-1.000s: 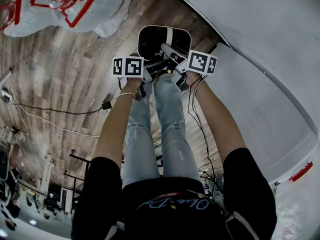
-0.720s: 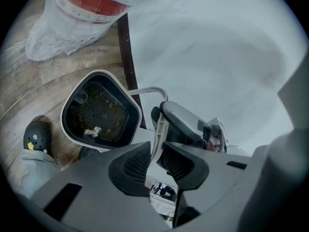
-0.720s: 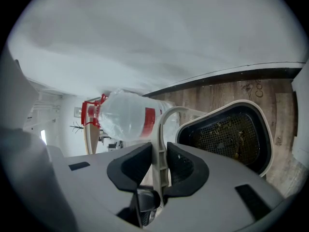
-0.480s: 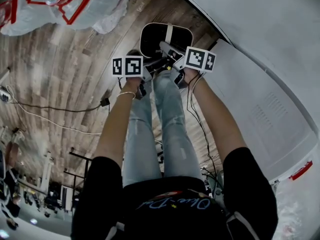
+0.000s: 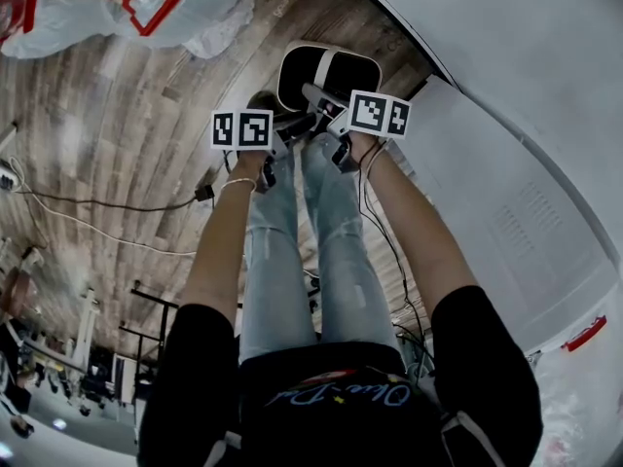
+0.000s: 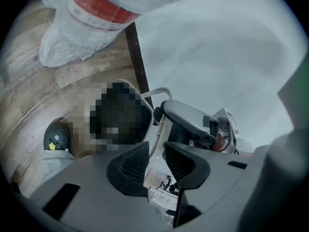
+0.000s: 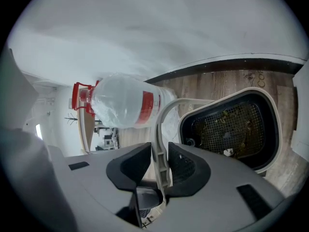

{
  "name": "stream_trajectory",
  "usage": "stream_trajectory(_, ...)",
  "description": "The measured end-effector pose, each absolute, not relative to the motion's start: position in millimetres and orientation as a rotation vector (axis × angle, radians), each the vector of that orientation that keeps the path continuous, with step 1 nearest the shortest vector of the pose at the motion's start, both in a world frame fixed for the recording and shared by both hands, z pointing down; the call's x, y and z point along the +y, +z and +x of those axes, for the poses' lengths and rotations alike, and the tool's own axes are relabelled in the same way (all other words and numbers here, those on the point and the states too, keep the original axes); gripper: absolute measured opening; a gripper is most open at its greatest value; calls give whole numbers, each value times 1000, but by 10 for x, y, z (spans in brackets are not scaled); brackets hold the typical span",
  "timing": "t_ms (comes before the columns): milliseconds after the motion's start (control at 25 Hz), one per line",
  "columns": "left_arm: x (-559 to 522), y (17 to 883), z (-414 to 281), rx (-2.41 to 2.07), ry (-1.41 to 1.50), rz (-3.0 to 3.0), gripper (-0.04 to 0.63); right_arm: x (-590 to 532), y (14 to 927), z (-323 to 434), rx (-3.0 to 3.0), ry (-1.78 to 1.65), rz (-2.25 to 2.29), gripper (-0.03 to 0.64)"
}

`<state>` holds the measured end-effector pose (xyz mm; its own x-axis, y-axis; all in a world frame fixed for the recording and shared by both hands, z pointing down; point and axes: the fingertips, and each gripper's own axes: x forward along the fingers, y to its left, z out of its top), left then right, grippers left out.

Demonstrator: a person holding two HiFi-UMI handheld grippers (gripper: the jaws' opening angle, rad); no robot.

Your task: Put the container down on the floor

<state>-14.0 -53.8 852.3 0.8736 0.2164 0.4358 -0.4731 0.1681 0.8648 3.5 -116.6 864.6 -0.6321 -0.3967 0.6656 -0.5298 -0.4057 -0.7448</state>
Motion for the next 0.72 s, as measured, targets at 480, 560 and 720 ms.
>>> stream_trajectory(480, -557, 8582, -317, -304, 480, 1314, 95, -1185, 8668, -143, -1667, 2126, 1274, 150)
stream_trajectory(560, -591, 8576, -349, -319, 477, 1322, 95, -1183, 8667, -150, -1663, 2109, 1281, 155)
stream_trajectory(720, -625, 8579, -389, -327, 475, 1328, 95, -1162, 8673, -161, -1644, 2101, 1287, 175)
